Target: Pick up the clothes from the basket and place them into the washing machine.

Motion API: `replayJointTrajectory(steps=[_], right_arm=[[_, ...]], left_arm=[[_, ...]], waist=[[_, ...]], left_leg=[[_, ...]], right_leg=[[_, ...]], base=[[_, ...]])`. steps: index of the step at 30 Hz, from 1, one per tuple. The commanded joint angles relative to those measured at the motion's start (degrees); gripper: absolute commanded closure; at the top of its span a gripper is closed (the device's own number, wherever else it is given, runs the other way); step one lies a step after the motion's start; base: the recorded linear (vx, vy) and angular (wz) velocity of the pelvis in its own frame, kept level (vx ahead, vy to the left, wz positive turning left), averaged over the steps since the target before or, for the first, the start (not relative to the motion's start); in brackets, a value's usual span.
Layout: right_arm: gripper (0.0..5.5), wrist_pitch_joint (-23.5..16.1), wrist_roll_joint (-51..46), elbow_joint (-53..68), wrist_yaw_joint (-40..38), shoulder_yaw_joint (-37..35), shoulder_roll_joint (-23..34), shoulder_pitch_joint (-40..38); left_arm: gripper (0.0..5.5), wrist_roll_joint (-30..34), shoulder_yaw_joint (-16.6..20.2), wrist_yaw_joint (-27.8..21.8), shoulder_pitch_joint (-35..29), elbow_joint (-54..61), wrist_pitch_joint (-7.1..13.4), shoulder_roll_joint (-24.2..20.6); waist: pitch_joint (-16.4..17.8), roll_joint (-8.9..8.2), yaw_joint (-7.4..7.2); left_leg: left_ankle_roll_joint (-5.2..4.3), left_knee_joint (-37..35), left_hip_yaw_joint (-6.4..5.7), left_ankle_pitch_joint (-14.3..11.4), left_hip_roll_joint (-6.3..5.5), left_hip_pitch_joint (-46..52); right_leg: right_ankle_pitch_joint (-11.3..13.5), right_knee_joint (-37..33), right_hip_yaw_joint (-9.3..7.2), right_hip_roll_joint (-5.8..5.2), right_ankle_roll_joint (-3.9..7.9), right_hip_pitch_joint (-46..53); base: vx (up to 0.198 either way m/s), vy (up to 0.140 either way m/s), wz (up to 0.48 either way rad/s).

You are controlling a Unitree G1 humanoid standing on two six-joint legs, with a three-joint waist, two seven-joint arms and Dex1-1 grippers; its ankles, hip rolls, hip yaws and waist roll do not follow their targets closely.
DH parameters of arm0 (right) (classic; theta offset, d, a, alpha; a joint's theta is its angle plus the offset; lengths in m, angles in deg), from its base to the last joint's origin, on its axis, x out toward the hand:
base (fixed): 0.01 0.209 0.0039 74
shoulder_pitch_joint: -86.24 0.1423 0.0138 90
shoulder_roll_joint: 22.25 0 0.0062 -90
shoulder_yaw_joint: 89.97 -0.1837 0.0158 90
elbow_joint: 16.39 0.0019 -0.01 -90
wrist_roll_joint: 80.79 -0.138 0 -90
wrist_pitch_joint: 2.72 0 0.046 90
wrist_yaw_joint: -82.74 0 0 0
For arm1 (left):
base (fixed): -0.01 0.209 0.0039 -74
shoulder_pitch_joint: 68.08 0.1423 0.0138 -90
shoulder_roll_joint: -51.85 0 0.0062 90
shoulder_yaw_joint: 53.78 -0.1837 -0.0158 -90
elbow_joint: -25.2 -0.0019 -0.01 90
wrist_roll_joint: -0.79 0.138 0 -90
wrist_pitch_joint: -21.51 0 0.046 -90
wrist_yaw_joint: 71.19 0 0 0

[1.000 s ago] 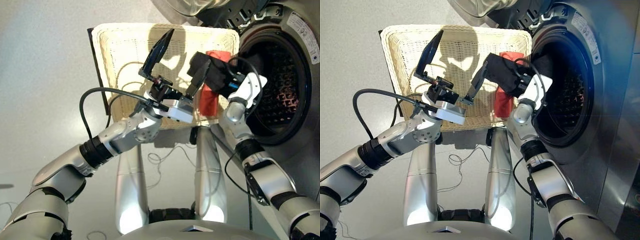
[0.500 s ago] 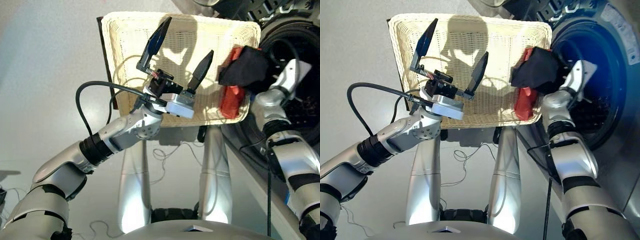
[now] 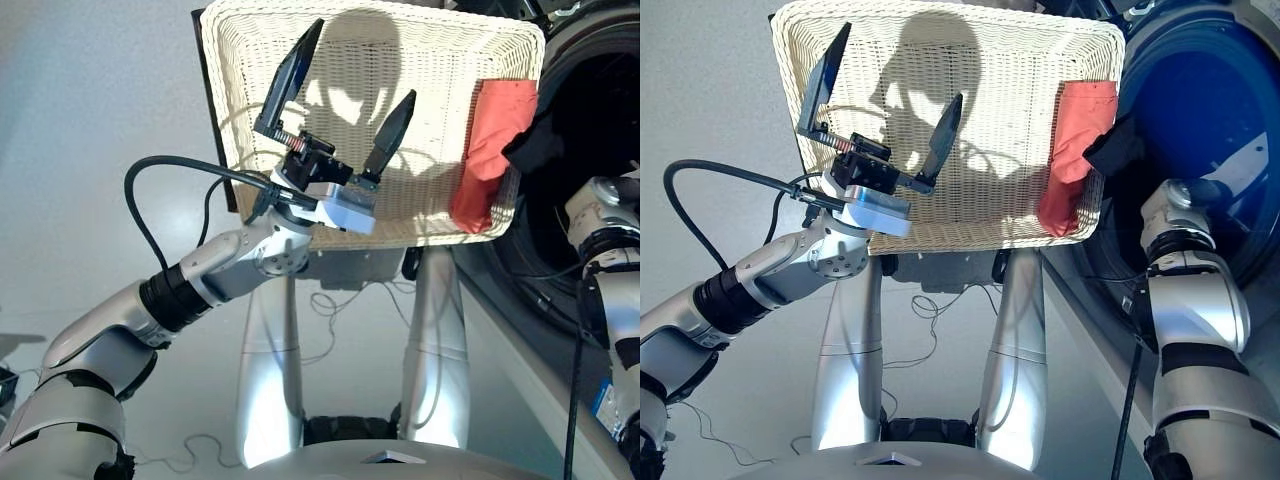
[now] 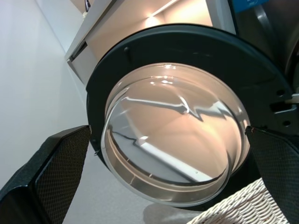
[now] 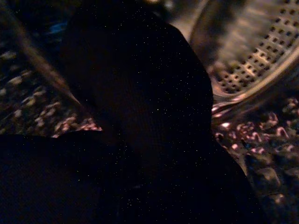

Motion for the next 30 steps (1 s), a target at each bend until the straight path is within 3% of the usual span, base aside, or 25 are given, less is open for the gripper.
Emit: replayJointTrajectory(steps=[1, 8, 9, 10, 11, 18, 23, 24, 25, 26, 30], right_arm=[[5.50, -1.28, -1.03, -2.29, -3.07, -0.49, 8.03, -0.54], [5.50, -1.58, 3.08, 1.79, -6.83, -0.22, 8.31, -1.63], [5.03, -1.92, 3.19, 2.61, -7.23, -0.41, 8.09, -1.76], [4.08, -2.55, 3.06, 3.83, -7.51, -0.63, 7.61, -1.81], [0.00, -3.15, 2.95, 5.12, -7.49, -0.52, 7.26, -1.73], [0.00, -7.01, 3.97, 14.87, -7.54, -0.68, 2.68, -3.93], [0.00, -10.33, 10.55, 33.50, -6.87, 0.03, -3.40, -12.01], [0.00, -13.37, 11.03, 41.95, -4.30, 0.36, -6.40, -16.30], [0.00, -13.12, 11.34, 42.70, -4.55, 0.09, -6.62, -17.02], [0.00, -15.72, 11.73, 49.99, -1.99, 0.49, -9.62, -21.49], [0.00, -17.58, 13.85, 58.71, 1.21, 1.08, -12.28, -28.42]], left_arm=[[0.00, -0.80, 2.39, 1.99, 1.62, 9.00, 1.23, 0.35], [0.00, -1.02, 3.27, 2.28, 2.42, 9.09, 0.93, -0.06], [0.00, -1.13, 3.36, 2.36, 2.52, 9.06, 0.98, 0.06], [0.00, -1.23, 3.39, 2.50, 2.65, 8.99, 0.90, 0.21], [0.00, -1.44, 3.52, 2.68, 2.74, 9.02, 1.02, 0.34], [0.00, -1.88, 5.19, 2.84, 4.73, 9.26, 0.93, 1.23], [0.00, -1.87, 7.36, 2.40, 6.65, 9.23, 0.63, 2.31], [0.00, -2.06, 8.33, 2.12, 7.42, 9.30, 0.75, 2.90], [0.00, -2.08, 8.26, 2.06, 7.63, 9.39, 0.76, 2.81], [0.00, -2.57, 8.90, 1.61, 8.13, 9.15, 0.78, 3.52], [0.00, -3.30, 9.34, 0.85, 9.11, 9.87, 1.15, 3.15]], waist=[[-0.92, 3.75, -1.64], [-0.92, 3.55, -2.17], [-0.92, 3.54, -2.25], [-0.92, 3.51, -2.31], [-0.92, 3.45, -2.31], [-0.92, 3.12, -2.70], [-0.92, 2.03, -3.41], [-0.92, 1.68, -3.83], [-0.92, 1.53, -3.80], [-0.92, 1.13, -4.31], [-0.92, 0.45, -4.59]], left_leg=[[-2.08, -1.06, 1.61, -2.20, 0.66, 3.39], [-2.14, -1.22, 2.08, -2.09, 0.93, 3.29], [-2.12, -1.25, 2.07, -2.16, 1.00, 3.39], [-2.10, -1.23, 2.01, -2.18, 1.03, 3.42], [-2.10, -1.20, 2.01, -2.16, 1.06, 3.45], [-1.97, -1.39, 2.23, -2.19, 1.29, 3.74], [-1.75, -1.30, 2.28, -2.27, 1.28, 3.85], [-1.62, -1.35, 2.24, -2.25, 1.29, 3.68], [-1.61, -1.38, 2.29, -2.25, 1.25, 3.90], [-1.54, -1.47, 2.39, -2.24, 1.38, 3.86], [-1.39, -1.52, 2.37, -2.20, 1.33, 4.08]], right_leg=[[-0.17, 0.23, -1.49, 1.74, -3.26, -0.40], [-0.21, 0.36, -1.31, 2.05, -3.32, -0.69], [-0.27, 0.33, -1.27, 2.06, -3.31, -0.64], [-0.30, 0.33, -1.24, 2.12, -3.28, -0.58], [-0.31, 0.29, -1.21, 2.15, -3.28, -0.52], [-0.56, 0.43, -1.29, 2.42, -3.41, -0.65], [-0.73, 0.49, -1.24, 2.83, -3.45, -0.68], [-0.72, 0.47, -1.19, 3.05, -3.44, -1.00], [-0.77, 0.52, -1.14, 3.01, -3.43, -0.82], [-0.78, 0.25, -1.15, 3.02, -3.44, -0.85], [-0.88, 0.30, -1.23, 3.11, -3.45, -0.68]], base=[[0.000, 0.000, 0.000], [0.000, 0.000, 0.000], [0.000, 0.000, 0.000], [0.000, 0.000, 0.000], [0.000, 0.000, 0.000], [0.000, 0.000, 0.000], [0.000, 0.000, 0.000], [0.000, 0.000, 0.000], [0.000, 0.000, 0.000], [0.000, 0.000, 0.000], [0.000, 0.000, 0.000]])
